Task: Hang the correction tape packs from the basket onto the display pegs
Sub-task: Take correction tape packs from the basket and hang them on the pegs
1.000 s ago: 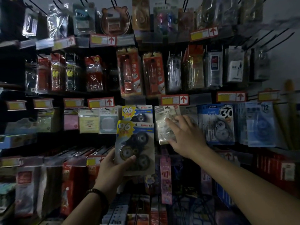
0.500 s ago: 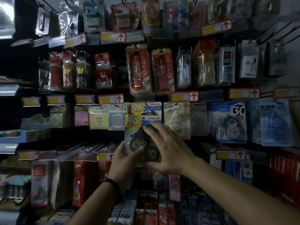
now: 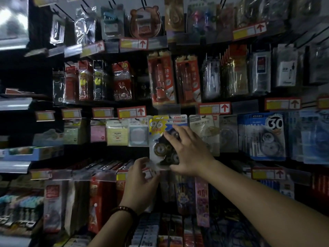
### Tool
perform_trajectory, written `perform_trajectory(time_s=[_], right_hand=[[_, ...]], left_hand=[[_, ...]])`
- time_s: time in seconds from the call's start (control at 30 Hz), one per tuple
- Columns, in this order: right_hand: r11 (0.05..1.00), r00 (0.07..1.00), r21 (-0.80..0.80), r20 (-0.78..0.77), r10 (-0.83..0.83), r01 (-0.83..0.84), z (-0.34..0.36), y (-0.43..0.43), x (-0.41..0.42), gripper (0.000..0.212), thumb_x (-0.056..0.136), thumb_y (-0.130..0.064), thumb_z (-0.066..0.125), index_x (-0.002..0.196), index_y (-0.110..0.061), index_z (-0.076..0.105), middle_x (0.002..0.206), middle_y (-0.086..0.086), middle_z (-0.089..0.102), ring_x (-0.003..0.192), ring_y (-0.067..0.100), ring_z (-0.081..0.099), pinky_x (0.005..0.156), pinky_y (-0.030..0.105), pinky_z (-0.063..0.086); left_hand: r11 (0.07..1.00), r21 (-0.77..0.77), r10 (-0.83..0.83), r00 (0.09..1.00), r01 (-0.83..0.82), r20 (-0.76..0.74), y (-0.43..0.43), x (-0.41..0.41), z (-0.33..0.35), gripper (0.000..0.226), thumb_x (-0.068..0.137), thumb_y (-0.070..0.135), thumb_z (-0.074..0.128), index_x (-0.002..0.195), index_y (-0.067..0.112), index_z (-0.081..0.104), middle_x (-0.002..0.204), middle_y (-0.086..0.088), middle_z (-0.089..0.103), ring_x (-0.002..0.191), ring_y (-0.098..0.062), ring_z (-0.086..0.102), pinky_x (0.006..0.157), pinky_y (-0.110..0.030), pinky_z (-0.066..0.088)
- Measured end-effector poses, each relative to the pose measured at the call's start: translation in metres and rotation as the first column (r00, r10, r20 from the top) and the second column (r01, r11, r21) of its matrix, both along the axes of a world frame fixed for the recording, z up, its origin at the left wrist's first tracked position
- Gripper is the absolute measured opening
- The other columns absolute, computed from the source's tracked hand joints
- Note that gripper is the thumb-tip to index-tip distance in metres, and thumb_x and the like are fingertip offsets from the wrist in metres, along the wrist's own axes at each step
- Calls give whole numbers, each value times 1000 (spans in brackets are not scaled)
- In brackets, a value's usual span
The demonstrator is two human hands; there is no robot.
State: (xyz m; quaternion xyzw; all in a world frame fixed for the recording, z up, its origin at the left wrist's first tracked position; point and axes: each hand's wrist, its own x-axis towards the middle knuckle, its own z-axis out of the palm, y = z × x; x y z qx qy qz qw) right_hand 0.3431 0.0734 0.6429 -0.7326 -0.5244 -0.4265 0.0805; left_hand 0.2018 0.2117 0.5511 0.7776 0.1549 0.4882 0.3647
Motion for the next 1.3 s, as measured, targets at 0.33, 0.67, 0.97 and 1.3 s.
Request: perform_trajectory(time_s=[0.33,0.67,0.97,1.3], right_hand=[[992,987,19,99,-129,128,15,13,6,116,69,-61,82,163,-19,29,166,21,23,151,41,25,117,56,38],[994,994,39,35,-105,104,23,9,-3,110,70,-71,68,163,-25,32,166,16,25,152,37,22,119,55,32],[972,977,-97,12,-214,214,29,18,-7,111,76,-66,70,166,-26,18,169,16,11,153,37,15,122,51,26],[995,994,-66,-82,-77,72,-3,7,-15,79,91,-39,67,160,-17,35,172,20,11,160,37,8,127,51,20]], left_hand=[[996,93,25,990,-12,-137,-3,-9,3,44,92,37,76,132,36,56,137,10,44,123,-9,50,104,-33,55],[989,150,15,990,7,-143,-14,-17,8,31,95,34,74,117,43,55,133,8,43,115,-8,51,101,-29,55],[966,258,61,976,-6,-208,-13,-20,14,33,95,38,71,125,36,57,134,8,47,121,-11,55,104,-34,55],[915,402,176,937,-43,-301,-25,-35,2,28,96,38,69,122,29,63,127,3,57,115,-19,60,96,-37,55]])
